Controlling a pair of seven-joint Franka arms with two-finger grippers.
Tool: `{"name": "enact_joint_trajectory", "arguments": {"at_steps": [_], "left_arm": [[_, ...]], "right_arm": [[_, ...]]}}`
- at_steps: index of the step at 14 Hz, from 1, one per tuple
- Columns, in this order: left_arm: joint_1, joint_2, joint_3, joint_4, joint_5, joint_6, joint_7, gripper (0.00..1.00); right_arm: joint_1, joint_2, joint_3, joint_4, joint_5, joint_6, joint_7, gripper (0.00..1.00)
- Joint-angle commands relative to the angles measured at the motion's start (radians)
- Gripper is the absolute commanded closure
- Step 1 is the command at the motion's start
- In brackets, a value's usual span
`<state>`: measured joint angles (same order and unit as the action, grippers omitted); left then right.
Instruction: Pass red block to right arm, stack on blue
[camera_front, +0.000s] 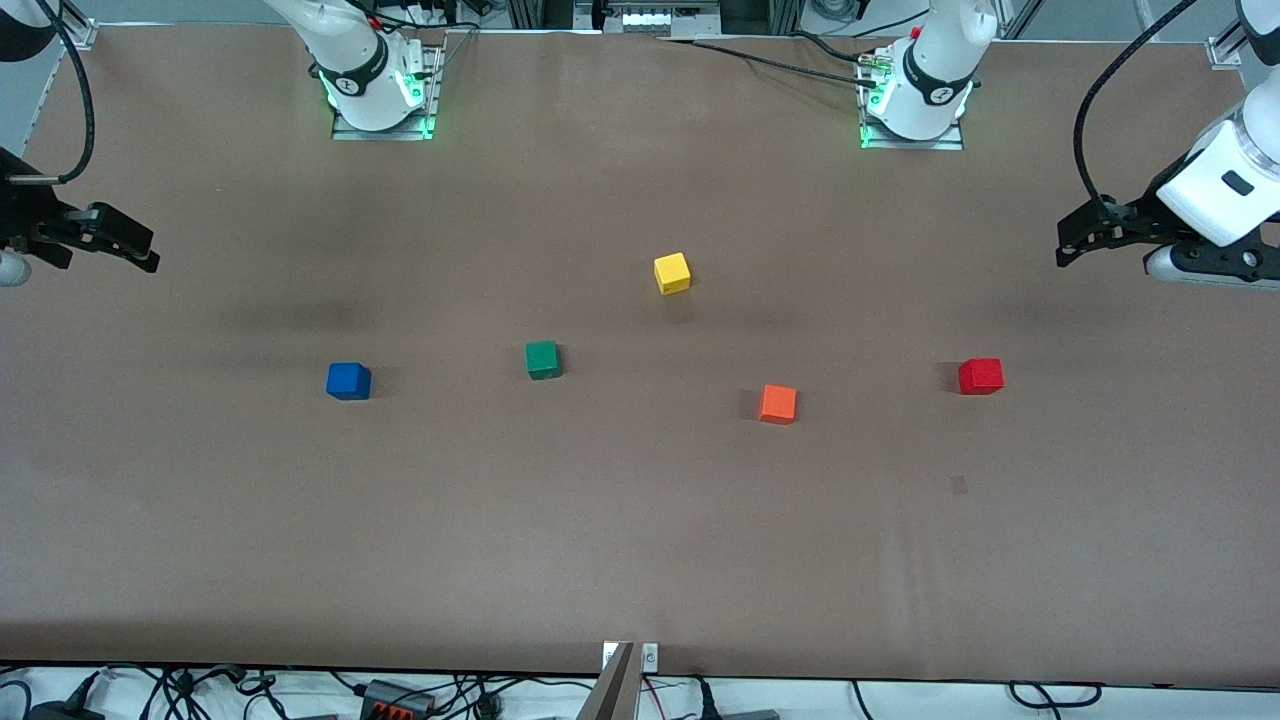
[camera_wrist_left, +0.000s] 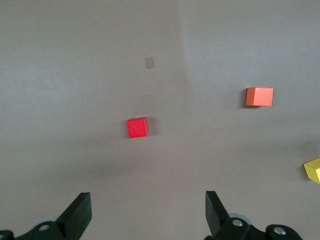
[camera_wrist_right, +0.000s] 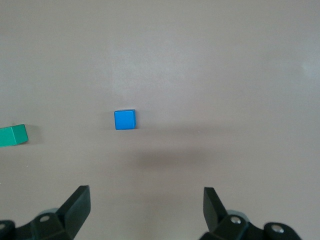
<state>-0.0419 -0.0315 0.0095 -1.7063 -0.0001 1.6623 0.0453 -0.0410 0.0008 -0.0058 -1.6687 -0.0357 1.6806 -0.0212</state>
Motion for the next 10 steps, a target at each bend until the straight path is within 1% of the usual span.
{"name": "enact_joint_trajectory", "arguments": {"at_steps": [1, 10], "left_arm": [[0.010, -0.004, -0.006, 0.016, -0.021, -0.024, 0.007, 0.00], [0.010, -0.004, -0.005, 0.016, -0.021, -0.024, 0.007, 0.00]], "right_arm": [[-0.010, -0.016, 0.004, -0.016, -0.003, -0.004, -0.022, 0.00], [-0.010, -0.016, 0.001, -0.011, -0.003, -0.019, -0.022, 0.00]]}}
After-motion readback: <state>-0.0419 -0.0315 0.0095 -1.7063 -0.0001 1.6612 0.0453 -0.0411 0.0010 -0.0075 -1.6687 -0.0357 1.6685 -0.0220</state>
